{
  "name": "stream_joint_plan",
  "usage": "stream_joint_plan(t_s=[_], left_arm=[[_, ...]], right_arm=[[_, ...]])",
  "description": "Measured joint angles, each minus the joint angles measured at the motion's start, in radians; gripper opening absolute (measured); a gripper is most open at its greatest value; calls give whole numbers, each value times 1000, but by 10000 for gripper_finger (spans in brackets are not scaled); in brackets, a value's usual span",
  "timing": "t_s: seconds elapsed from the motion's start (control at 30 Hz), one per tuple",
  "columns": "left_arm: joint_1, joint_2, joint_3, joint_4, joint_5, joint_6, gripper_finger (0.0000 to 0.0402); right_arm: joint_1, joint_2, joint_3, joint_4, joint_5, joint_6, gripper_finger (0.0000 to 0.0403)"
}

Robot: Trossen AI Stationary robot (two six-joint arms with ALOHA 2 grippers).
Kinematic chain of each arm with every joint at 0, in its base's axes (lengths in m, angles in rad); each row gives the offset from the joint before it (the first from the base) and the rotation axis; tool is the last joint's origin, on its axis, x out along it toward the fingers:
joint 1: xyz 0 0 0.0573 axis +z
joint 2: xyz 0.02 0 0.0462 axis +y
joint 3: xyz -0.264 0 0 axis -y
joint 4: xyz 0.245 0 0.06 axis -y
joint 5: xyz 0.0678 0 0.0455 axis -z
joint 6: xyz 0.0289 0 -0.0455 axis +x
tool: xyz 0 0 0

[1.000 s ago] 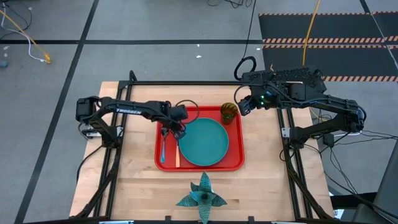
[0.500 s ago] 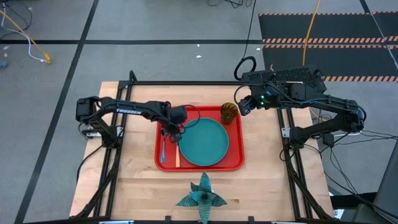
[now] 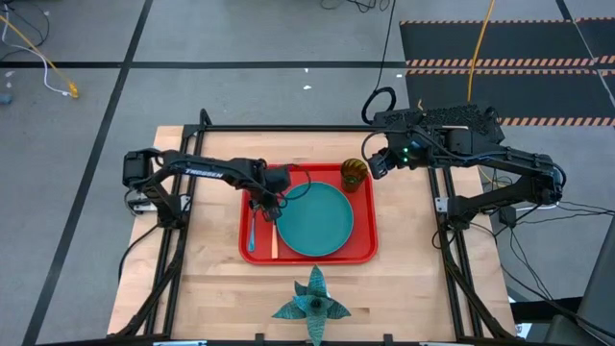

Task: Pick and place plate/cup/fork/spoon on tray
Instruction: Adjust the yellow fork on the orange tray

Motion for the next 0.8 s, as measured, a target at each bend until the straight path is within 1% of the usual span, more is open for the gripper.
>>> stream_joint_plan(t_s=[0.1,0.27,0.67,0.8], left_arm=[[0,18,-1,-3,-5,0,145],[0,19,-2,9,-53,-3,145],[0,19,-1,13,-116,50,145],[0,19,-1,2,-162,48,145]], right_arm=[[0,0,0,-13,-1,2,100],[0,0,0,-27,-1,3,100],[0,0,0,-26,-1,3,100],[0,0,0,-25,0,3,100]])
